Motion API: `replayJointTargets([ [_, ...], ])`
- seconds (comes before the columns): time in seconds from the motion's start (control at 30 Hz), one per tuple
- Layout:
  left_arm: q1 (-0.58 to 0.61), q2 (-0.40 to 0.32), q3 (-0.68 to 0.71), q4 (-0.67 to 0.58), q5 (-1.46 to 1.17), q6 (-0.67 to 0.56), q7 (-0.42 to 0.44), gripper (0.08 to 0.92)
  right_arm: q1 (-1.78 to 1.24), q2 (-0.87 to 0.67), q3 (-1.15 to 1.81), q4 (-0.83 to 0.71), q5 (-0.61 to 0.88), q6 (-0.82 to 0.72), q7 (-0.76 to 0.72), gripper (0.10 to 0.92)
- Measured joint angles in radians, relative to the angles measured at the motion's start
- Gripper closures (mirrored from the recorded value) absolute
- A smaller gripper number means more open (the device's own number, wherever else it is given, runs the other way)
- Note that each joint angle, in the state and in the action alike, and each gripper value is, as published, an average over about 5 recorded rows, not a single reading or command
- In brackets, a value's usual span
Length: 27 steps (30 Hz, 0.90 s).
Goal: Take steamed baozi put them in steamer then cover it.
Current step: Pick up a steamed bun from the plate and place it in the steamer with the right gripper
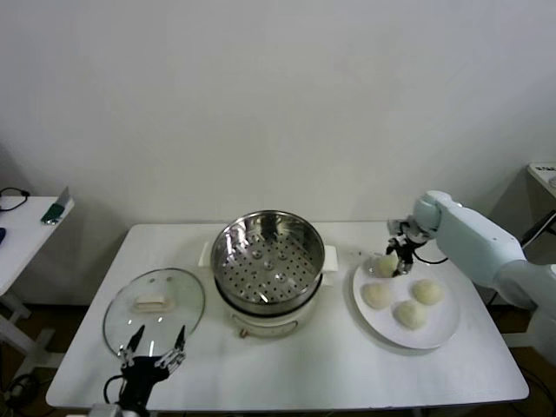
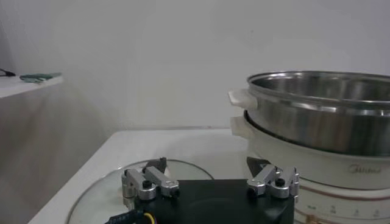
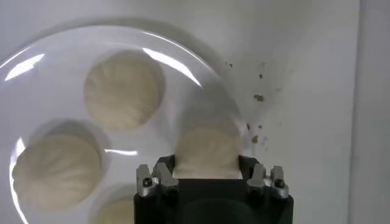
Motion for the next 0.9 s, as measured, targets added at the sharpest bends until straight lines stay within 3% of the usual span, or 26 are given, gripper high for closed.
replayJointTargets([
  [0.5, 0.007, 0.008, 0.005, -0.024, 0.000, -0.006, -0.003, 0.177, 0.456, 0.154, -0.260, 0.312, 0.186, 0.231, -0.063, 0.344],
  [0.7, 0.012, 0.010, 0.006, -0.034, 0.003, -0.011, -0.003, 0.177, 0.500, 0.234, -0.315, 0.419, 0.160, 0.321, -0.050, 0.339],
  [0.9, 0.024, 0.016, 0.005, -0.045, 0.004, -0.019, -0.005, 0.177, 0.461, 0.300, -0.334, 0.433, 0.052, 0.411, -0.022, 0.338],
])
